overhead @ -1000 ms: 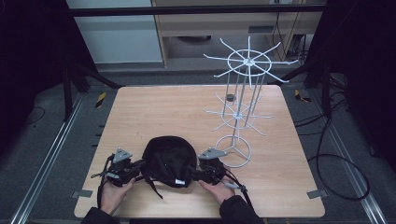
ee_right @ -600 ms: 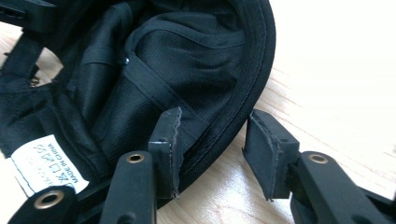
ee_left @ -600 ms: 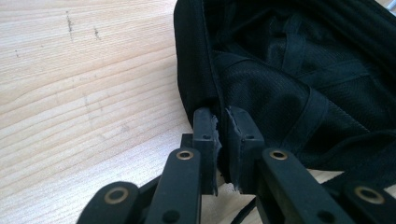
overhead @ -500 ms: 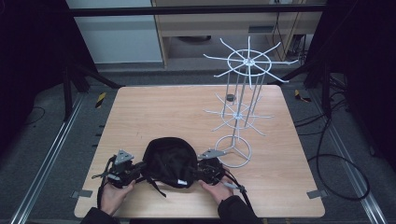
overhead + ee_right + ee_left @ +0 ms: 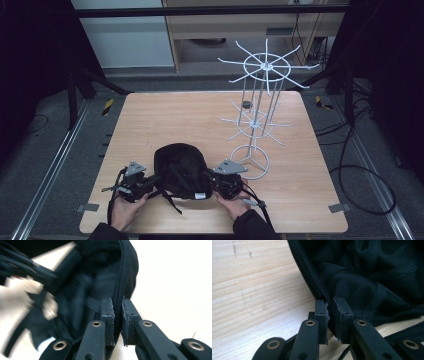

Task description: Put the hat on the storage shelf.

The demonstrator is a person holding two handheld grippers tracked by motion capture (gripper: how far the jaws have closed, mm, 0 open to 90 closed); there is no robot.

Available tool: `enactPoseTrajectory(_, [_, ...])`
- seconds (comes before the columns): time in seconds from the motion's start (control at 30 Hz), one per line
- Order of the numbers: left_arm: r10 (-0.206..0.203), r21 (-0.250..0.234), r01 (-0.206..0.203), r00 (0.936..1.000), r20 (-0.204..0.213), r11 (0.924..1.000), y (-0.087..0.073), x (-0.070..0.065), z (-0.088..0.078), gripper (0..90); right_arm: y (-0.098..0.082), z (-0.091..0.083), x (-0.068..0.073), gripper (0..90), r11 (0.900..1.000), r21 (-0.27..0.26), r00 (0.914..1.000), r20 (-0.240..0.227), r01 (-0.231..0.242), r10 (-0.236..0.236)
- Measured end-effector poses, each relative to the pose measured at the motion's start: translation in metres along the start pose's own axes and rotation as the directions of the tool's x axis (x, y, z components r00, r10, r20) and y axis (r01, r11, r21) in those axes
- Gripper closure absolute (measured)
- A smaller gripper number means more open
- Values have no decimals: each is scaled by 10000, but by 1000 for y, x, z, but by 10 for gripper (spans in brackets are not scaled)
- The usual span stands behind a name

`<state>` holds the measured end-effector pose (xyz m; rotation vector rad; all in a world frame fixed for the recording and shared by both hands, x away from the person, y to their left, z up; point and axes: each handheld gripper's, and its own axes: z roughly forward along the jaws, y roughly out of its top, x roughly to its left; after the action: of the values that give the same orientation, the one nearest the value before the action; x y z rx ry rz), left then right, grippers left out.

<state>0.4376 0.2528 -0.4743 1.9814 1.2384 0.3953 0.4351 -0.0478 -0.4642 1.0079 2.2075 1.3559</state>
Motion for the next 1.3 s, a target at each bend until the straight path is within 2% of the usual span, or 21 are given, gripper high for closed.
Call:
enactPoseTrajectory(0.07, [3,-86,-3,10000,-31,10000,1,-3,2,810,6,-8,6,822,9981,-436,9989,-137,440,-446])
enactPoseTrajectory(0.2, [-106,-116,105,9999,-64,9999,4,-5,7,809,10,-14,16,824,9921,-707,9923,-605,1035,-1079])
enactPoseTrajectory(0.3, [-167,-64,166,9998,-76,9998,5,-4,10,806,9,-13,23,824,9879,-554,9836,-1006,1447,-1497])
enactPoseTrajectory(0.37, [-292,-88,292,9996,-17,9995,5,-3,12,803,8,-12,26,824,9859,-466,9803,-1088,1606,-1648])
enactPoseTrajectory(0.4, [-349,-117,350,9994,16,9993,6,-2,13,796,5,-10,30,824,9823,-216,9739,-1279,1863,-1875])
enactPoseTrajectory(0.47, [-360,-128,361,9993,34,9993,6,-2,13,781,2,-8,34,824,9795,-107,9704,-1346,2011,-2007])
enactPoseTrajectory(0.63, [-617,-368,625,9978,224,9974,10,2,4,701,0,-8,36,821,9774,46,9705,-1195,2113,-2092])
enactPoseTrajectory(0.67, [-674,-848,693,9974,254,9940,11,4,-5,677,0,-8,36,819,9780,91,9718,-1148,2085,-2061])
enactPoseTrajectory(0.73, [-594,-1260,611,9981,169,9902,15,4,-17,614,-1,-8,34,817,9801,158,9749,-1074,1978,-1951])
enactPoseTrajectory(0.77, [-585,-1453,614,9980,241,9875,16,3,-21,598,-2,-8,34,817,9803,178,9749,-1100,1965,-1935])
enactPoseTrajectory(0.8, [-593,-1840,658,9974,407,9807,20,2,-31,555,-2,-7,34,814,9801,200,9752,-1063,1975,-1943])
enactPoseTrajectory(0.87, [-587,-2035,716,9959,684,9765,24,-2,-36,519,-3,-7,36,810,9794,201,9739,-1114,2011,-1977])
enactPoseTrajectory(0.9, [-587,-2035,716,9959,684,9765,24,-2,-36,492,-3,-7,36,810,9794,201,9739,-1114,2011,-1977])
enactPoseTrajectory(0.97, [-618,-2154,856,9915,1147,9728,27,-7,-38,483,-3,-6,37,801,9796,250,9739,-1150,1996,-1955])
enactPoseTrajectory(1.07, [-591,-2171,967,9831,1734,9714,35,-18,-36,432,-4,-6,39,788,9803,310,9739,-1238,1952,-1901])
enactPoseTrajectory(1.2, [-450,-2168,859,9814,1869,9724,40,-26,-30,394,-5,-5,41,786,9800,354,9733,-1284,1960,-1900])
enactPoseTrajectory(1.23, [-395,-2050,786,9814,1881,9756,42,-30,-25,353,-6,-5,42,785,9791,366,9722,-1318,1998,-1935])
enactPoseTrajectory(1.3, [-418,-1977,796,9812,1884,9770,43,-32,-22,320,-6,-4,42,786,9785,372,9710,-1365,2029,-1962])
